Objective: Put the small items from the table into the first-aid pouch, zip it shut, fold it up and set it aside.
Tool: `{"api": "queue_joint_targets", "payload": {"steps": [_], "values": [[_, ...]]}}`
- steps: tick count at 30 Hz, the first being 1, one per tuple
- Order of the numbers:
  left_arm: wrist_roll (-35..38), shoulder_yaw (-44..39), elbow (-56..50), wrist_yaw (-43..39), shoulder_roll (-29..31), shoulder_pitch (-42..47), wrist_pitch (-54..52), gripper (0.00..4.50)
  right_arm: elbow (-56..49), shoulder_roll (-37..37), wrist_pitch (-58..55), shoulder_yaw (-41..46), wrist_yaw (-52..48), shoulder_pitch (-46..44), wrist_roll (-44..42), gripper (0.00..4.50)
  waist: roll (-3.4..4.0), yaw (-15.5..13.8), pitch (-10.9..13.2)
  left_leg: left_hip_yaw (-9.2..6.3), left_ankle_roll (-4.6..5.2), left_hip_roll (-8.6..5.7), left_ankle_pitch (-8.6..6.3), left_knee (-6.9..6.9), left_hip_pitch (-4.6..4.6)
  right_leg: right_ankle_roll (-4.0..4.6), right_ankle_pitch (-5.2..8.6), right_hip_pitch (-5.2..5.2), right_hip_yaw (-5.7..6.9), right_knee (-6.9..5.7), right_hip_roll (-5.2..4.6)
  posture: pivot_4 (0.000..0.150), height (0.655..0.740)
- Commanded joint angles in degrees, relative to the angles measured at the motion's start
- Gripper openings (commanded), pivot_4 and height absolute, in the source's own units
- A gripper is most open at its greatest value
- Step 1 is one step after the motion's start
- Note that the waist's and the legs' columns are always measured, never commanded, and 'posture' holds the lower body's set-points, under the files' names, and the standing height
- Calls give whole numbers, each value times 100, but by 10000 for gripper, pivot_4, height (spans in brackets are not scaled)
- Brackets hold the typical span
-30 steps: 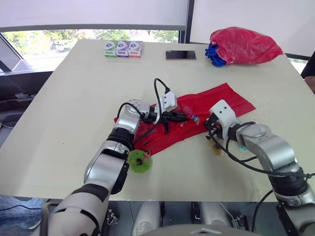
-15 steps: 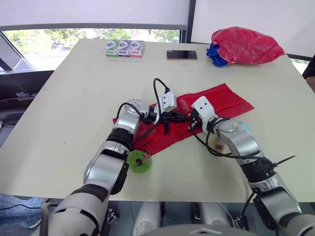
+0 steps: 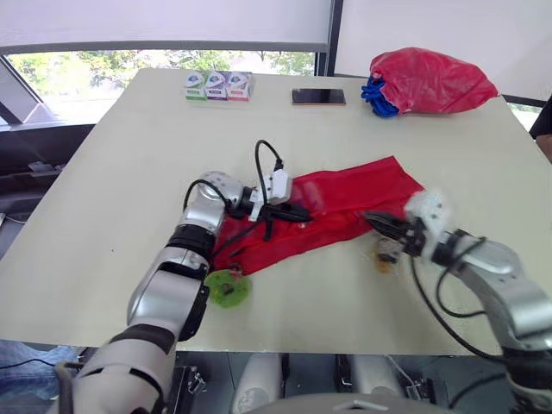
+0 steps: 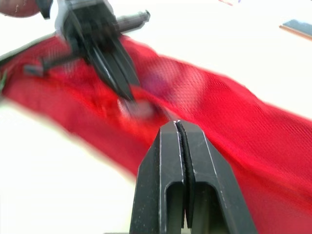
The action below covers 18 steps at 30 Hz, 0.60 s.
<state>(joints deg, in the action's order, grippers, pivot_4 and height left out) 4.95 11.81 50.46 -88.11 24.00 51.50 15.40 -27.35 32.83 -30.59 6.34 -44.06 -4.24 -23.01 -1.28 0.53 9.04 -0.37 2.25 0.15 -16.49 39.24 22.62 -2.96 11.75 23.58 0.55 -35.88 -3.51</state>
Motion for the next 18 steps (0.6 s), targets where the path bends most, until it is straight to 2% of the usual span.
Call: {"api": "queue_joint_targets", "payload": {"steps": [1,4,13,18], "values": [[346,91,47,-439,165,169,234,0,-379,294,110,1046,-441,310,-844,311,-1,14,1,0,0,4,0,1,0,0,0,0,-2,0,0,1500,7400],[342,39,219,-439,186,294,342,0,-391,559,165,1785,-812,753,-1292,8475,-2,-12,1,-4,0,9,0,2,-3,0,0,-1,0,-4,3,1500,7400],[136,-87,496,-83,51,395,662,0,-236,1450,-81,3976,-2034,2025,-2392,44401,-3,-82,1,3,1,9,0,5,-1,-1,0,-1,-4,-2,1,1500,7400],[104,-130,552,-15,16,449,622,0,-24,1973,-219,4754,-2679,2522,-2582,44401,-8,-124,1,6,0,9,0,6,-3,-1,0,-3,-5,-1,3,1500,7400]]}}
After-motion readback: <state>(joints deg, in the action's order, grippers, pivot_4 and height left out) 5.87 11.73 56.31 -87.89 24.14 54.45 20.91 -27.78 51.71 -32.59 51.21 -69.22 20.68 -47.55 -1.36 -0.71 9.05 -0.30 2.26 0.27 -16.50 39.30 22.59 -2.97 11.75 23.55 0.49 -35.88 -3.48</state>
